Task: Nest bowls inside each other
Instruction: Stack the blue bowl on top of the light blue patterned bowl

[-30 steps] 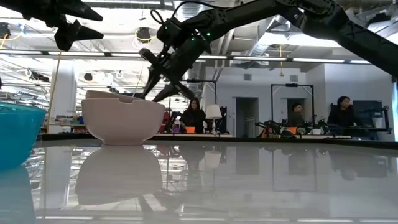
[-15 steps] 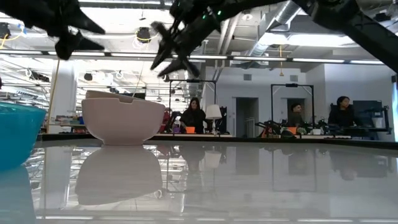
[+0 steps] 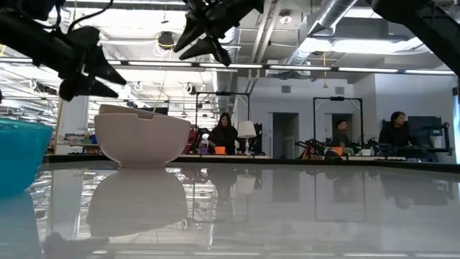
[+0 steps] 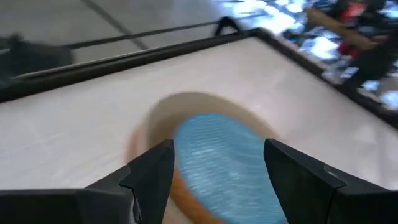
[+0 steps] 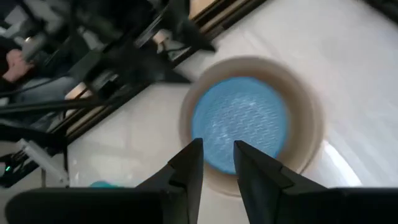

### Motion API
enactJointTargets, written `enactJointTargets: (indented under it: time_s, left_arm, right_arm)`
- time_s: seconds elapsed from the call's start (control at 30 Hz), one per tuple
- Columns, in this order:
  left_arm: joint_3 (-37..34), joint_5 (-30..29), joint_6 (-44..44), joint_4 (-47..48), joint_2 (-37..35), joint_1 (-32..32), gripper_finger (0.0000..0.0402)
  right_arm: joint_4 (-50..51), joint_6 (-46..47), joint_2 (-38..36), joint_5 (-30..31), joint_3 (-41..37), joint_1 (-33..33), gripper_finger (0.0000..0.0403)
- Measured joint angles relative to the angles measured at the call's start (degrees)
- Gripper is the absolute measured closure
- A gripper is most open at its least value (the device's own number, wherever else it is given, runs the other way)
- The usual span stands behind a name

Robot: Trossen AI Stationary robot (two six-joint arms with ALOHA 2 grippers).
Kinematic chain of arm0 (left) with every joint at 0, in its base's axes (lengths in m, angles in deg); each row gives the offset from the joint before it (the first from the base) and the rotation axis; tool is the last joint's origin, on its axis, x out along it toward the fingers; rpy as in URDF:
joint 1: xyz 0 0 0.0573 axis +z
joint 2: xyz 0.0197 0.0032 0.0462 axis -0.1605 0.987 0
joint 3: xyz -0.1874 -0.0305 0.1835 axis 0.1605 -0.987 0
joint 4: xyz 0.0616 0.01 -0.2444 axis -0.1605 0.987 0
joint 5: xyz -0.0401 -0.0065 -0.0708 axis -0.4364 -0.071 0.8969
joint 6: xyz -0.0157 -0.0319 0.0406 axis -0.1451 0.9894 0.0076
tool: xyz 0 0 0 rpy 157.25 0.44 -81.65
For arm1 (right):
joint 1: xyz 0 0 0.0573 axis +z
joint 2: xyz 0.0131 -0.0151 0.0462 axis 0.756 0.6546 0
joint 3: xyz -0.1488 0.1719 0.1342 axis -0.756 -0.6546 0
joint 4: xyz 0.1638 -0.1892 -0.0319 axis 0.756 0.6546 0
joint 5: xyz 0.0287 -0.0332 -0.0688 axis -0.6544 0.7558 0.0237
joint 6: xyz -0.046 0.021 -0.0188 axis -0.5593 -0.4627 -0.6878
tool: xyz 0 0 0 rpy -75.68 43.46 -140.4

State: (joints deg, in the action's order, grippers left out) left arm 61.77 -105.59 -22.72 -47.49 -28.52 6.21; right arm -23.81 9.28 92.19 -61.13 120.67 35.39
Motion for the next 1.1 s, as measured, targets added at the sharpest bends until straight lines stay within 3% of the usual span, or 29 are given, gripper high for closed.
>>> enactJointTargets:
  time_s: [0.1,0.67,1.1]
  left_arm:
    - [-0.01,-2.43,0.48,0.73,-0.02,1.24,0.0164]
    - [-0.01,-3.28,5.81,11.64,-0.02,6.5,0.0164]
    - [-0.01,-2.8,6.15,12.96,-0.02,6.64,0.0164]
  right_arm:
    - [0.06,-0.02,0.0,-0.46,0.0,1.24,0.0282]
    - [1.26,0.0,0.04,-0.58,-0.02,3.13,0.0285]
    - [1.82,0.06,0.09,-0.58,-0.02,4.05,0.0285]
